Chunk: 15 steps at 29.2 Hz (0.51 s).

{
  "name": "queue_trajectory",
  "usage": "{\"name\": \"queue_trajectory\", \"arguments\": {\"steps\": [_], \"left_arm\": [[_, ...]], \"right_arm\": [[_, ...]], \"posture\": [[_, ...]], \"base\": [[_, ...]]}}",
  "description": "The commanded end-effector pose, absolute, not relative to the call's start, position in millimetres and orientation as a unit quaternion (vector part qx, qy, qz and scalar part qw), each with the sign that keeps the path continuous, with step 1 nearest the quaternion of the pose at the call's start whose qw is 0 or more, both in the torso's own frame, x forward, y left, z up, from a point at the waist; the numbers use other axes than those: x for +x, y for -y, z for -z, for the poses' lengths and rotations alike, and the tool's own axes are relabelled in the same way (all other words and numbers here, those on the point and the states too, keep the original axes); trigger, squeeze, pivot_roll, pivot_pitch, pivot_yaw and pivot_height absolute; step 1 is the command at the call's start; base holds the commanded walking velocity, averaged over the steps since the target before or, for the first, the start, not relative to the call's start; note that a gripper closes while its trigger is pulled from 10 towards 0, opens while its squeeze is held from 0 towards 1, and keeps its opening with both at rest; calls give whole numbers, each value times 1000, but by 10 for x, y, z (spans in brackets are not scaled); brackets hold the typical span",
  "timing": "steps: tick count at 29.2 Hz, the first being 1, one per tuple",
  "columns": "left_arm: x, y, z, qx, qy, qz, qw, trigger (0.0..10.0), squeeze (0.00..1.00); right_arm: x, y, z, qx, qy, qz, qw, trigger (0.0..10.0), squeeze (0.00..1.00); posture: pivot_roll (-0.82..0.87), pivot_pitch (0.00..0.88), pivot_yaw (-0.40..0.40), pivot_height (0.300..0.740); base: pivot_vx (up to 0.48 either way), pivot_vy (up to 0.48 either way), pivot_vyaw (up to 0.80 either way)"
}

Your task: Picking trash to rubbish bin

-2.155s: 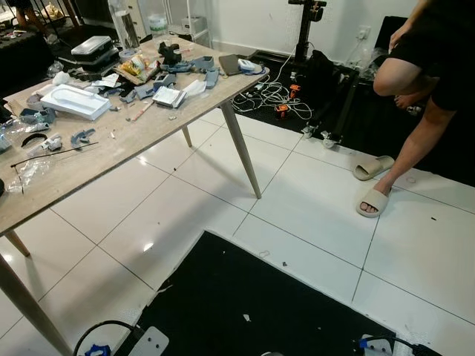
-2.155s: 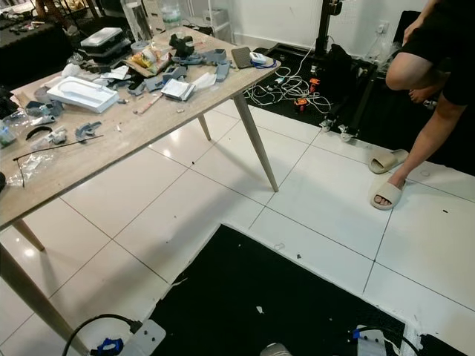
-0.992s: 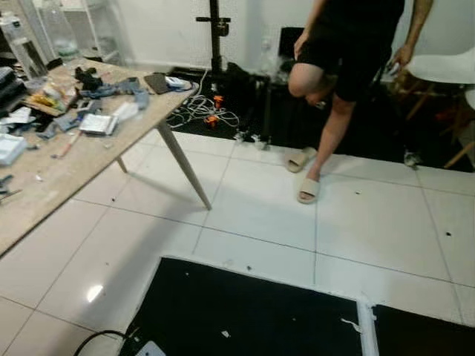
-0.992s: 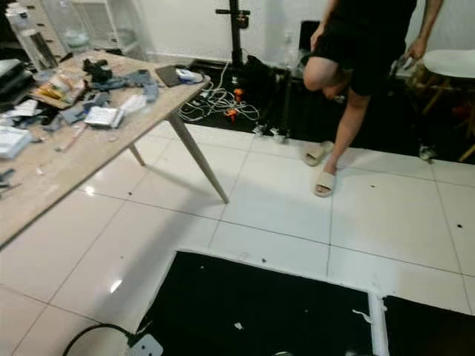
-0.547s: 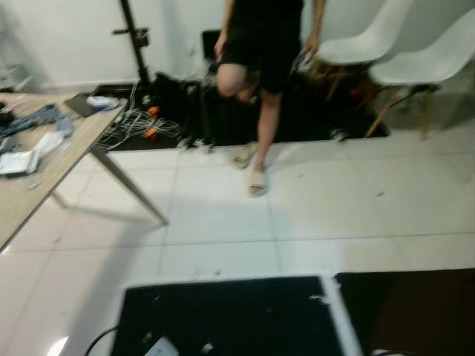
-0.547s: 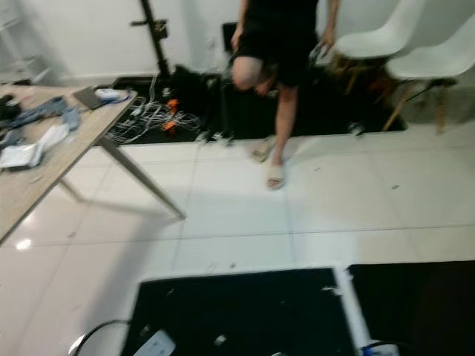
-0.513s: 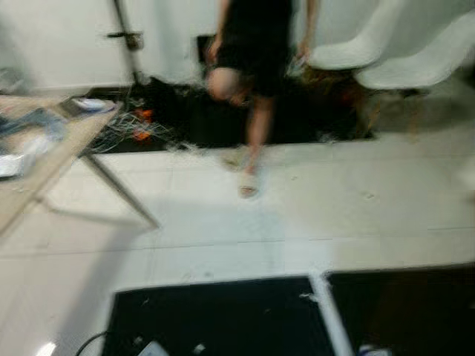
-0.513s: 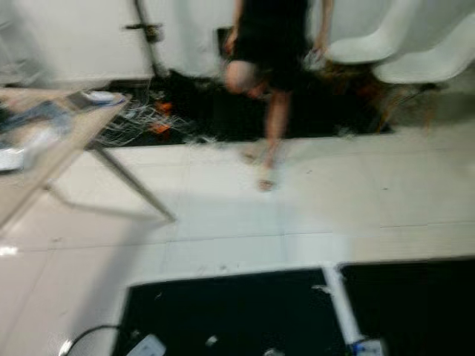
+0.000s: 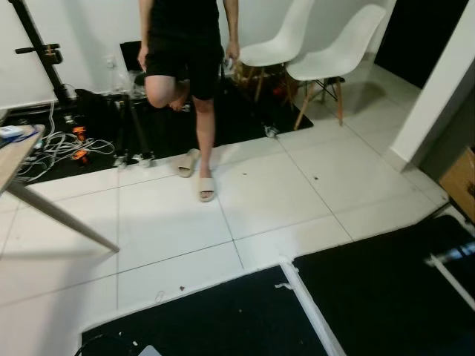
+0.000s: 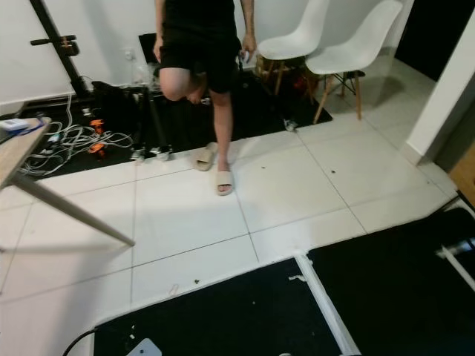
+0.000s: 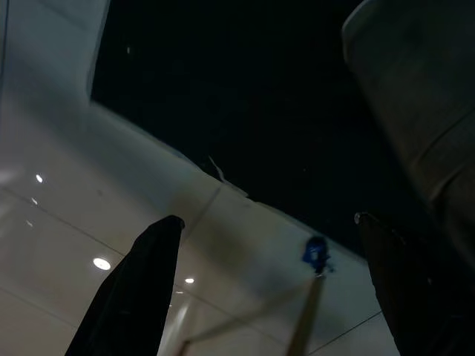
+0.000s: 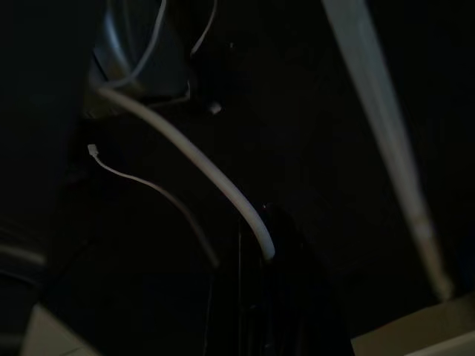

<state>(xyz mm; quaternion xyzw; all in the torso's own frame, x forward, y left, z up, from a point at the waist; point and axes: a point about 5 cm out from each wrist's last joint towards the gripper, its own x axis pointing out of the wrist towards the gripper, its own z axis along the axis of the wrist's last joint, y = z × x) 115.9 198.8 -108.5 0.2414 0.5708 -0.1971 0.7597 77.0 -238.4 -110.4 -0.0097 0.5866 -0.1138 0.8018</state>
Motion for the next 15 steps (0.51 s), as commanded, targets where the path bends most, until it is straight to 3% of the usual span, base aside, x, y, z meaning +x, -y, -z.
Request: {"name": "queue_trajectory", "arguments": {"steps": [1,7,15], "left_arm": [[1111,-1982,1099,241,-577,203,754,10000,0],[1100,-1989,1101,242,-577,203,753,10000,0],[1099,-1998,1100,242,-578,203,753,10000,0]], "right_arm": [[707,2430,1102,-8,-589,117,800,10000,0],[648,2740,1017,-17,-587,130,799,10000,0],[864,2766,970,-21,-576,128,807,10000,0]], "posture": [[-13,72,108,740],[-13,72,108,740],[-15,72,106,740]], "base": [[0,0,-788],[0,0,-788],[0,0,-788]]}}
